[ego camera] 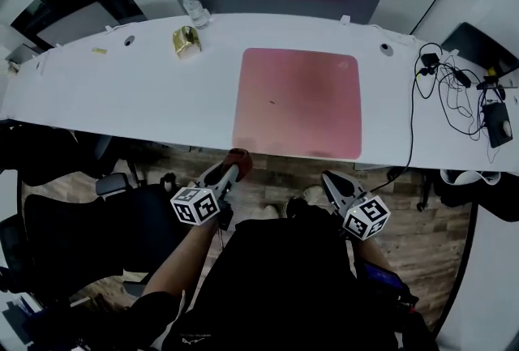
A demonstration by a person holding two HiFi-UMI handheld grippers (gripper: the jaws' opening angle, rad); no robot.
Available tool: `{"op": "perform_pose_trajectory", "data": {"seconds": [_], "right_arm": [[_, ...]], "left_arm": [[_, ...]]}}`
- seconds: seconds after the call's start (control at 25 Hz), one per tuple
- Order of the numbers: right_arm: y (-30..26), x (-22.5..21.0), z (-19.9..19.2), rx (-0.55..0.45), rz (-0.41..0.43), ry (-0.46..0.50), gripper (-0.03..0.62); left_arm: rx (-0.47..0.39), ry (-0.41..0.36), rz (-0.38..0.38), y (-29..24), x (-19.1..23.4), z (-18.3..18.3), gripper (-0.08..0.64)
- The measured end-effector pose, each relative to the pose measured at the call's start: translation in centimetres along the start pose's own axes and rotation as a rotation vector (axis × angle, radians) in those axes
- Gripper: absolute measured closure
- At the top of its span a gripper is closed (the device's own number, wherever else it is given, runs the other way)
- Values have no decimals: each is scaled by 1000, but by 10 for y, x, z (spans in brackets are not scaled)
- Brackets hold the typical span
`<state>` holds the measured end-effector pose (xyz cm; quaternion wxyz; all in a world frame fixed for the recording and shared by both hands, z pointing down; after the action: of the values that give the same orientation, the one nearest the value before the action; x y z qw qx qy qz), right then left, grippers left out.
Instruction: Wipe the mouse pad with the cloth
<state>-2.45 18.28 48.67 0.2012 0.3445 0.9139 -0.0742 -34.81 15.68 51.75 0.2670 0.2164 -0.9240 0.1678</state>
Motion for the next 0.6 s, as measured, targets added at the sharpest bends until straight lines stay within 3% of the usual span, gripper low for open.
{"op": "perform_pose_trajectory", "data": {"seconds": [0.24, 0.44, 0.6], "right_arm": [[-15, -31, 17, 13, 36, -3, 566], [-21, -43, 25, 15, 27, -6, 566], [-18, -46, 29, 19, 30, -15, 566]], "left_arm": [[-82, -62, 152, -33, 36, 22, 437], [-113, -101, 153, -66, 54, 25, 438], [-60, -232, 174, -81, 64, 8, 439]]}}
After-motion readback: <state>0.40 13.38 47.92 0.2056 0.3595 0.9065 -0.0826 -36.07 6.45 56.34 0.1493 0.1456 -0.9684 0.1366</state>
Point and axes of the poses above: the fingertips, and each gripper's own axes: y backward along the fingers, x to its left, z out of its top, the point moved 6 cm from there along y, backward along the fingers, and after that the axes turned 14 degrees about -x, right-handed, at the moved point
